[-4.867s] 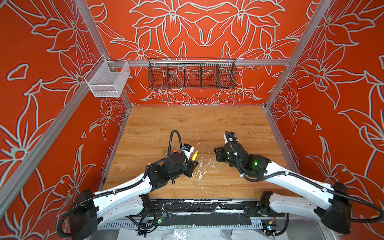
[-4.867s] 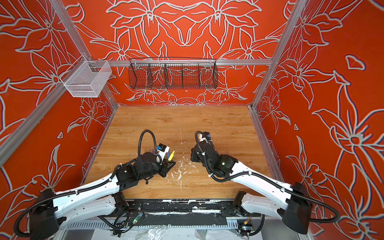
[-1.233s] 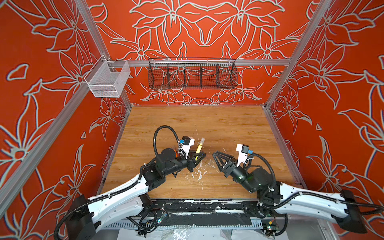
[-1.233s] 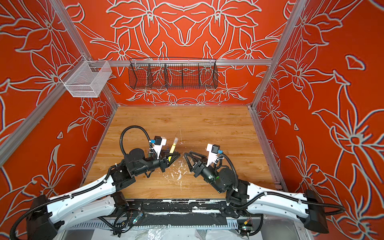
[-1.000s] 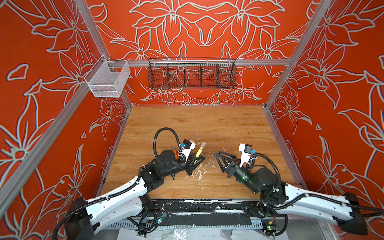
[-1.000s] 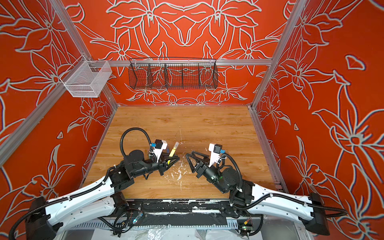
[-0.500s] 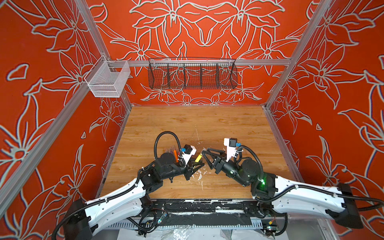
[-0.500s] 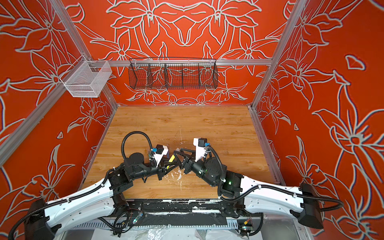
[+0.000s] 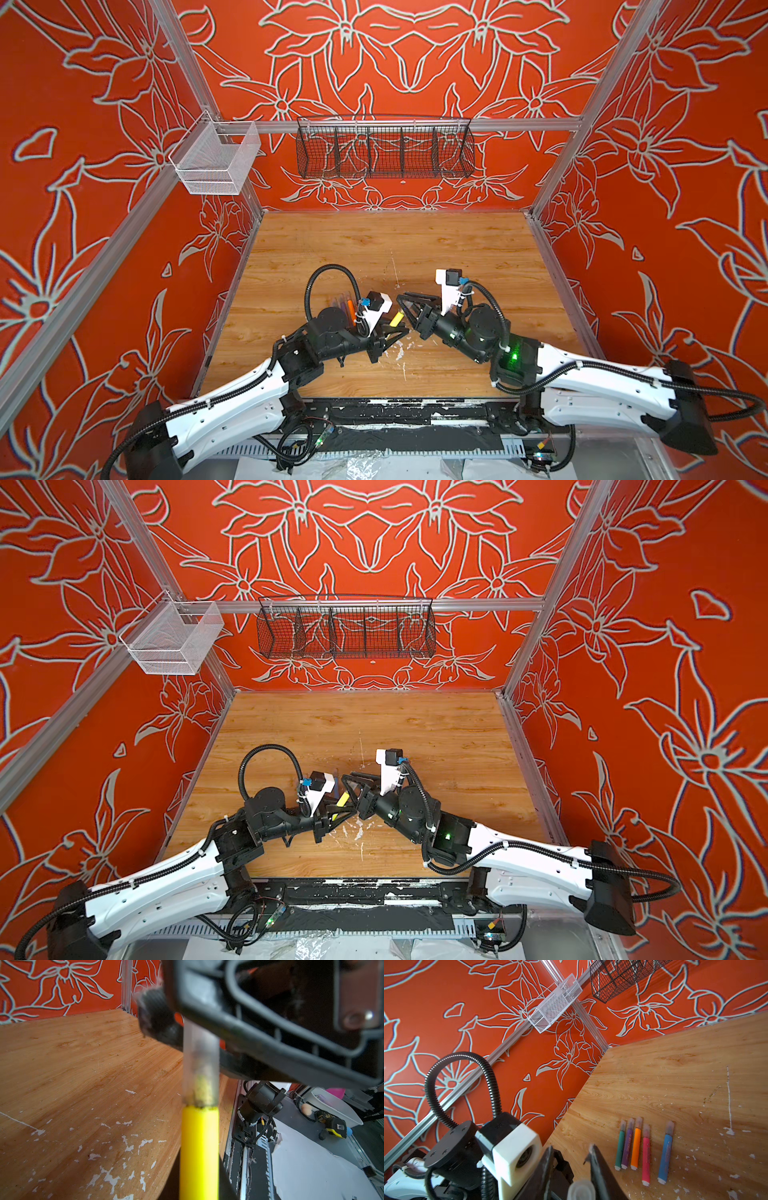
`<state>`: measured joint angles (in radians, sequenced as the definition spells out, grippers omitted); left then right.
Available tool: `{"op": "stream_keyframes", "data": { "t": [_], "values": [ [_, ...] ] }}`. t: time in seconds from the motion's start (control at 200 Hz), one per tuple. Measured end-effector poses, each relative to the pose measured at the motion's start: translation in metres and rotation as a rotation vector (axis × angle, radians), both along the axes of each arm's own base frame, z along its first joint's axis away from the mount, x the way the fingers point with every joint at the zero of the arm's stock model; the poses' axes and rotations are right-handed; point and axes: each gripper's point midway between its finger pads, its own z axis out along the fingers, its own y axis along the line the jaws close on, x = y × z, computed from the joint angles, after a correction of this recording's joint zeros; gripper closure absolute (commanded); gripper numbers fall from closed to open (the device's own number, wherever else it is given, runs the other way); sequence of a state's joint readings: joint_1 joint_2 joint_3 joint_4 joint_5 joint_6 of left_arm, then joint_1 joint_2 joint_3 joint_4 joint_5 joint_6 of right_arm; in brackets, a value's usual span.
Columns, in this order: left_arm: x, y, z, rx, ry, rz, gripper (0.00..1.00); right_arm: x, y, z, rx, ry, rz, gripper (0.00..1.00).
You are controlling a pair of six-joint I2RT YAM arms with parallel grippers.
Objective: Insert the pens into the pen caps
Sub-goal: 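Press the cap down onto the yellow marker with the right gripper, then open the right gripper and withdraw it while the left holds the capped marker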
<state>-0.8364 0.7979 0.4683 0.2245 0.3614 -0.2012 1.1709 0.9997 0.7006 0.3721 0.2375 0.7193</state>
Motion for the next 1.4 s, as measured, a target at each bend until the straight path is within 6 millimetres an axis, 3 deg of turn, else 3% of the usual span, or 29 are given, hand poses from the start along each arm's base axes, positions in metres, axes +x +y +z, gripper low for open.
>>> {"op": "stream_keyframes", "data": {
  "t": [0.2, 0.571, 0.786, 1.116, 1.396],
  "values": [
    [0.001, 0.000, 0.000, -0.001, -0.006, 0.005, 1.00, 0.004, 0.004, -0.003, -0.004, 0.019, 0.003, 1.00],
    [0.020, 0.009, 0.004, 0.011, -0.021, 0.125, 1.00, 0.016, 0.015, -0.002, 0.081, 0.047, -0.025, 1.00],
    [0.035, 0.013, 0.028, 0.006, 0.001, 0.166, 1.00, 0.029, 0.017, 0.016, 0.202, 0.016, -0.085, 1.00],
    [0.037, 0.004, 0.057, -0.064, 0.092, 0.015, 1.00, 0.028, 0.007, 0.046, 0.325, -0.032, -0.156, 1.00],
    [0.028, -0.014, 0.084, -0.083, 0.079, -0.137, 1.00, 0.012, -0.009, 0.069, 0.383, -0.084, -0.183, 1.00]
  ]
}}
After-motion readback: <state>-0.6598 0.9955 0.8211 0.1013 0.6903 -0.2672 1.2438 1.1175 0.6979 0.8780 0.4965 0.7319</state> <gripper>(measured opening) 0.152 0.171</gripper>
